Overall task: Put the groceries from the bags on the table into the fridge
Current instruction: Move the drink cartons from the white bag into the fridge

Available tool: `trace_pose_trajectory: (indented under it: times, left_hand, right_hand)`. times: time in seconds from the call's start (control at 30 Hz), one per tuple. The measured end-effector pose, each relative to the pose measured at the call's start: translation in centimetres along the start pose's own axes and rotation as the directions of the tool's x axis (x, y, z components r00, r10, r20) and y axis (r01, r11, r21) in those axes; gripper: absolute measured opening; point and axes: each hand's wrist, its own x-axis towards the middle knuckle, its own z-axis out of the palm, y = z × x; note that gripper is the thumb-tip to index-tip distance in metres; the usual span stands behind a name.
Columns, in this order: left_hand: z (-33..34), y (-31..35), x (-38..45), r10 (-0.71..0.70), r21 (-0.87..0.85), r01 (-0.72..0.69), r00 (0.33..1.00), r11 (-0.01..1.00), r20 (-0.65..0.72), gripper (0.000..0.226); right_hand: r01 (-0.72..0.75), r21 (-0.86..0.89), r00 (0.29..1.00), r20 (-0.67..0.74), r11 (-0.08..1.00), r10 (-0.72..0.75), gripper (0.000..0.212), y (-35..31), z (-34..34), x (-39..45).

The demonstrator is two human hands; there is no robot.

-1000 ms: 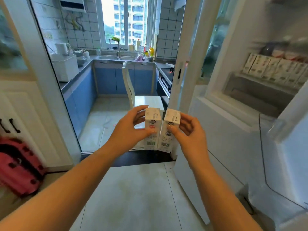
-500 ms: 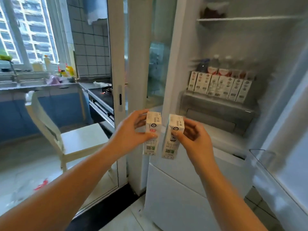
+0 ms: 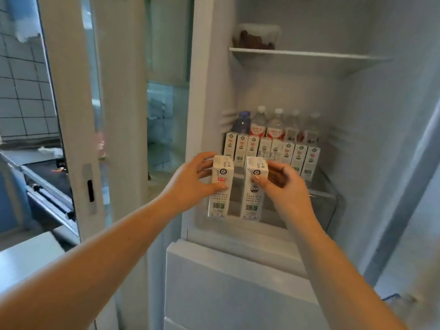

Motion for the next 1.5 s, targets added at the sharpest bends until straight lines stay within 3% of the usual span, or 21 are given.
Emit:
trace_pose_trajectory:
  times: [0.3,0.53,0.93,1.1,1.27,1.5]
  left_hand:
    - [2.8,-4.0,15.1,0.052,-0.005,-0.053,0.999,0.999,-0.014,0.07]
    - [5.5,-7.5,20.5,0.022,-0.076,-0.026,0.999,0.997,-0.049,0.066]
    - [8.5,-11.7,22.7,-0.08,-0.192,0.048,0.983,0.98,-0.166,0.065]
    - [9.0,-11.8,22.2,-0.038,-0.197,0.0,0.982,0.98,-0.187,0.065]
    - [9.6,-12.7,19.9,0.028,-0.007,-0.029,0.988,1.0,-0.154,0.076]
    - [10.6,-12.6,19.7,-0.017,0.063,0.03,0.98,0.998,-0.201,0.083]
  right_hand:
    - [0.047,0.018,0.998,-0.048,0.999,-0.046,0.042,5.8,0.6,13.7]
    - [0.006,0.035,0.999,-0.054,0.999,-0.004,0.042,10.4,0.9,19.4]
    - [-0.069,0.005,0.99,-0.12,0.998,0.069,0.043,15.4,2.9,22.0]
    - [-0.041,-0.154,0.995,-0.099,0.987,0.026,0.053,15.6,2.7,21.5]
    - [0.019,-0.384,0.996,0.085,0.923,0.015,0.083,16.0,2.0,20.1]
    - [0.033,-0.42,0.999,0.045,0.907,-0.015,0.087,16.8,3.1,20.5]
